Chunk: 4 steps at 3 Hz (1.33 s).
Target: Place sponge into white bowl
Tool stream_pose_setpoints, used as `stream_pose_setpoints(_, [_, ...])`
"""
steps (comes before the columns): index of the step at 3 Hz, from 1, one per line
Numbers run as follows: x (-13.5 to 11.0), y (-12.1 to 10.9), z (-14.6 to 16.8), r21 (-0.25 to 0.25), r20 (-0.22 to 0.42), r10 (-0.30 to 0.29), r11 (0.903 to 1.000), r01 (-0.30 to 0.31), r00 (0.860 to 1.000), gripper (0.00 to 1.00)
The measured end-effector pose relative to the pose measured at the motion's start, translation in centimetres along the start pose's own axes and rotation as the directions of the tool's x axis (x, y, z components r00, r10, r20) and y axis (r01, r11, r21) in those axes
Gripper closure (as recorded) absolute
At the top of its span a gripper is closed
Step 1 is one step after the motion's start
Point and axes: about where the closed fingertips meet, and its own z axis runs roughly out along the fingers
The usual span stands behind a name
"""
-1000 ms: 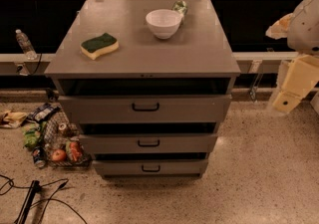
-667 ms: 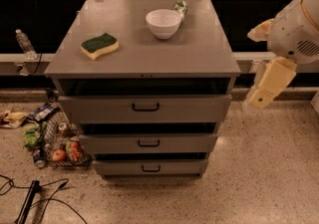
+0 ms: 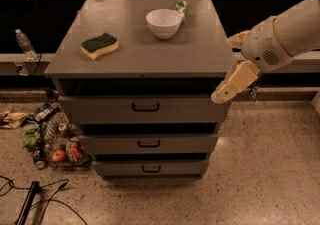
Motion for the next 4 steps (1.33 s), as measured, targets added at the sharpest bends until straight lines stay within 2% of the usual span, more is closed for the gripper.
stream_pose_setpoints(1, [-1.6, -1.7, 3.3, -0.019, 0.159, 0.028, 0.9995, -0.026, 0.987, 0.0])
stream_pose_setpoints(2, [-2.1, -1.7, 4.2, -0.037, 0.193, 0.035, 0.9989, -0.029, 0.981, 0.0])
stream_pose_setpoints(3, [-2.1, -1.7, 4.1, -0.035, 0.19, 0.034, 0.999, -0.028, 0.981, 0.0])
stream_pose_setpoints(4, [-5.3, -2.9, 3.9, -0.007, 0.348, 0.05, 0.9987, -0.051, 0.936, 0.0])
